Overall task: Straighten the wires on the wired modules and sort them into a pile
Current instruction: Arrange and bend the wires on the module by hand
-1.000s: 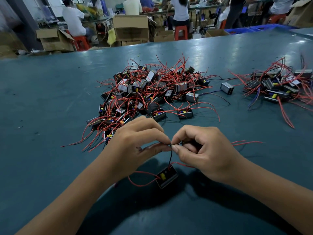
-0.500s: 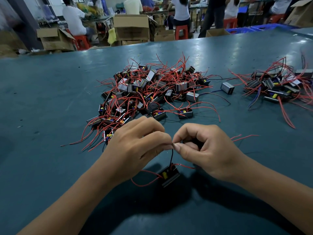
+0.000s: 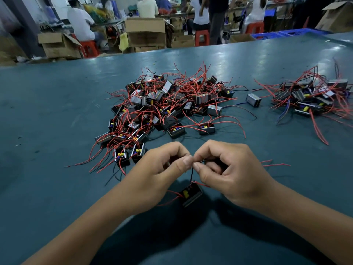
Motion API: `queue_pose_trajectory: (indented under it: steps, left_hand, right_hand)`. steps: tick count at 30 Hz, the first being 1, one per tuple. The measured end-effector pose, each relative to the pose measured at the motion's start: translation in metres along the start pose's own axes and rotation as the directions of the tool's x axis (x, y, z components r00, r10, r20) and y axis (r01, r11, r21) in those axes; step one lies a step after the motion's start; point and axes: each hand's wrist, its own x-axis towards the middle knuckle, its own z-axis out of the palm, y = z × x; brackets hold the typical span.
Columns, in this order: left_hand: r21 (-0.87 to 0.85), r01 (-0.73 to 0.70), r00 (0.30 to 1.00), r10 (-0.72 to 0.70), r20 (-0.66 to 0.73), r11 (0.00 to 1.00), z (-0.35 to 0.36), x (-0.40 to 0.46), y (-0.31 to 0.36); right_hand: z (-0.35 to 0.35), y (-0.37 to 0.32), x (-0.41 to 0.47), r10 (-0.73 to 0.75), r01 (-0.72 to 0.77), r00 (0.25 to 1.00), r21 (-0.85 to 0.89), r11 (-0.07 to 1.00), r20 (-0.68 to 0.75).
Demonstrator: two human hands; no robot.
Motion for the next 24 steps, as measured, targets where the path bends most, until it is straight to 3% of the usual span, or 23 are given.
queue_pose_trajectory:
  steps: [3, 7, 10, 13, 15, 17, 20, 24]
  left_hand:
    - [-0.215, 0.146, 0.989, -0.147, 0.011, 0.966, 0.003, 0.001, 0.003]
    - [-0.456, 0.368, 0.925, -0.368, 0.094, 0.810, 0.005, 0.003, 0.008]
    - [-0.493, 0.441, 0.892, -0.425, 0.152, 0.749, 0.005, 0.003, 0.007]
    - [-0.452, 0.430, 0.894, -0.440, 0.089, 0.782, 0.006, 0.003, 0.005]
    - [-0.260, 0.265, 0.957, -0.286, -0.048, 0.929, 0.003, 0.001, 0.001]
    - [0.066, 0.018, 0.990, -0.008, -0.139, 0.998, -0.005, 0.000, -0.002]
    - [0.380, -0.240, 0.944, 0.306, -0.123, 0.893, -0.014, 0.003, -0.005]
    - [0.495, -0.349, 0.892, 0.444, -0.085, 0.796, -0.016, 0.004, -0.007]
  right_hand:
    - [0.001, 0.000, 0.000, -0.021, 0.021, 1.000, -0.049, 0.999, -0.001]
    - [0.001, 0.000, 0.000, -0.032, 0.032, 0.999, -0.062, 0.998, -0.007]
    - [0.002, 0.000, -0.001, -0.045, 0.046, 0.999, -0.091, 0.995, 0.010]
    - [0.003, 0.002, -0.001, -0.029, 0.030, 0.999, -0.074, 0.997, 0.017]
    - [0.003, 0.003, 0.000, -0.004, 0.004, 1.000, -0.036, 0.999, 0.009]
    - [0.002, 0.004, 0.001, 0.022, -0.022, 1.000, -0.006, 1.000, -0.006]
    - [0.001, 0.006, 0.002, 0.061, -0.060, 0.998, 0.047, 0.997, -0.011]
    - [0.001, 0.007, 0.001, 0.071, -0.073, 0.997, 0.111, 0.991, 0.018]
